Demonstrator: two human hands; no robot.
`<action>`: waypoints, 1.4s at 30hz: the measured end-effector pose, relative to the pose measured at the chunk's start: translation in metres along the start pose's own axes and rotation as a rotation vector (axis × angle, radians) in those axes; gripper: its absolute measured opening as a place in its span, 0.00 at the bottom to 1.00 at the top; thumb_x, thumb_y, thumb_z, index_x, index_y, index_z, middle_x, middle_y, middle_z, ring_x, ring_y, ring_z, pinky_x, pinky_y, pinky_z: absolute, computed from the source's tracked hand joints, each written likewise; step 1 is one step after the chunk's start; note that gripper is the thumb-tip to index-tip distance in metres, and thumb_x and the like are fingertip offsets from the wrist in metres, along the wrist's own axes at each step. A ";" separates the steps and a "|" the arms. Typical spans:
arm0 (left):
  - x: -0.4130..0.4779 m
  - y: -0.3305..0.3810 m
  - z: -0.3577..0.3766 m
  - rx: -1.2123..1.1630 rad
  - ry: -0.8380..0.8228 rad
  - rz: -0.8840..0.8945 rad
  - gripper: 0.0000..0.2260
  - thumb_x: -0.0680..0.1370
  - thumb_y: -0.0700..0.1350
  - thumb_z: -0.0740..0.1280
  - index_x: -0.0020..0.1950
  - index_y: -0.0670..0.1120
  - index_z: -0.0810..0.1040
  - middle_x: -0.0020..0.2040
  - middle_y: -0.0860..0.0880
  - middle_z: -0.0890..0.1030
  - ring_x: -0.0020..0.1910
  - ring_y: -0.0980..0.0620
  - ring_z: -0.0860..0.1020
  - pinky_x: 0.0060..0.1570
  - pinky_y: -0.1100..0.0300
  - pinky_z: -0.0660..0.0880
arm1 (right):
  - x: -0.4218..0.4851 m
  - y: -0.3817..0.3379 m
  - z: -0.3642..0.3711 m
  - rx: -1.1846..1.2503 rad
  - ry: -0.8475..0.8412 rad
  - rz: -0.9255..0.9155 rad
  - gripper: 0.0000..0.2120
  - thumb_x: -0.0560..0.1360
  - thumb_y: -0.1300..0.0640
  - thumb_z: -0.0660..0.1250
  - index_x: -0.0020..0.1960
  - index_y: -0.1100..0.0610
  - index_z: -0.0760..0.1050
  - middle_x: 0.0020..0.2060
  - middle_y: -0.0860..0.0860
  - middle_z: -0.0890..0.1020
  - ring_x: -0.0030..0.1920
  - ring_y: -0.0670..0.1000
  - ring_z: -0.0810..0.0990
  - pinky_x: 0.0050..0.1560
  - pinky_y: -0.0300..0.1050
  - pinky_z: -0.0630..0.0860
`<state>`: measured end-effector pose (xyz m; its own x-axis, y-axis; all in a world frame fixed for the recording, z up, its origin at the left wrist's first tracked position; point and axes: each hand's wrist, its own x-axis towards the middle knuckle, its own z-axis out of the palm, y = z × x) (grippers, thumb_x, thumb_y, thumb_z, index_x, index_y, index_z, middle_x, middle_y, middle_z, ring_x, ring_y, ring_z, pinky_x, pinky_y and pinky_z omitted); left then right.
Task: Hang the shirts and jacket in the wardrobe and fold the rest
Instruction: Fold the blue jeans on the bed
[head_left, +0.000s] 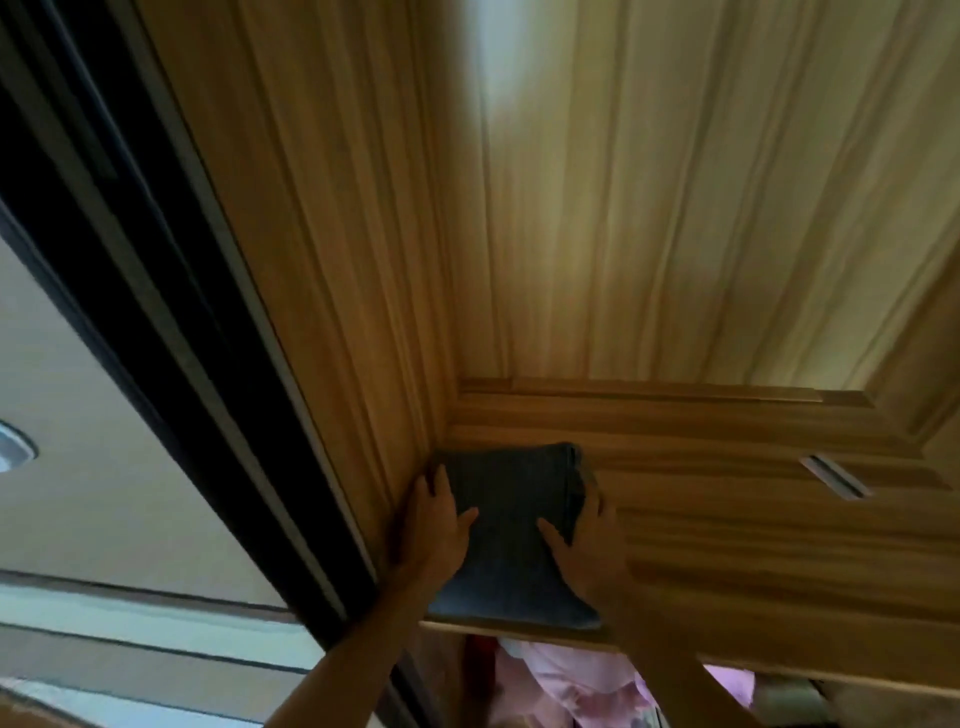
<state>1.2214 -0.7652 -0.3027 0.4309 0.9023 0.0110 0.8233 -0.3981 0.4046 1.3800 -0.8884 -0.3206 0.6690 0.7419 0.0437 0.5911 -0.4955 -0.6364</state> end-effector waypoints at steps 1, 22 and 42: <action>-0.004 0.000 0.010 0.095 0.049 0.094 0.33 0.80 0.62 0.58 0.81 0.47 0.57 0.78 0.40 0.61 0.76 0.41 0.63 0.73 0.46 0.63 | 0.004 0.004 0.007 -0.081 0.041 -0.061 0.41 0.77 0.35 0.59 0.80 0.57 0.50 0.78 0.60 0.57 0.75 0.61 0.61 0.74 0.55 0.59; -0.024 0.001 0.042 0.366 0.000 0.190 0.26 0.81 0.59 0.52 0.75 0.50 0.70 0.74 0.44 0.71 0.73 0.46 0.71 0.64 0.36 0.71 | 0.020 0.019 0.024 -0.243 -0.095 -0.339 0.29 0.79 0.42 0.49 0.75 0.54 0.68 0.77 0.57 0.64 0.77 0.57 0.61 0.75 0.47 0.47; -0.282 -0.096 -0.032 0.068 -0.119 -0.097 0.13 0.81 0.50 0.60 0.60 0.48 0.80 0.58 0.47 0.83 0.55 0.45 0.81 0.56 0.53 0.78 | -0.214 -0.091 0.019 -0.285 -0.575 -0.482 0.11 0.80 0.56 0.61 0.56 0.56 0.80 0.51 0.55 0.83 0.53 0.56 0.81 0.49 0.42 0.74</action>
<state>1.0094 -0.9763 -0.3153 0.3860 0.9125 -0.1354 0.8844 -0.3243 0.3355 1.1745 -0.9938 -0.2862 0.0200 0.9817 -0.1892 0.9001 -0.1000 -0.4240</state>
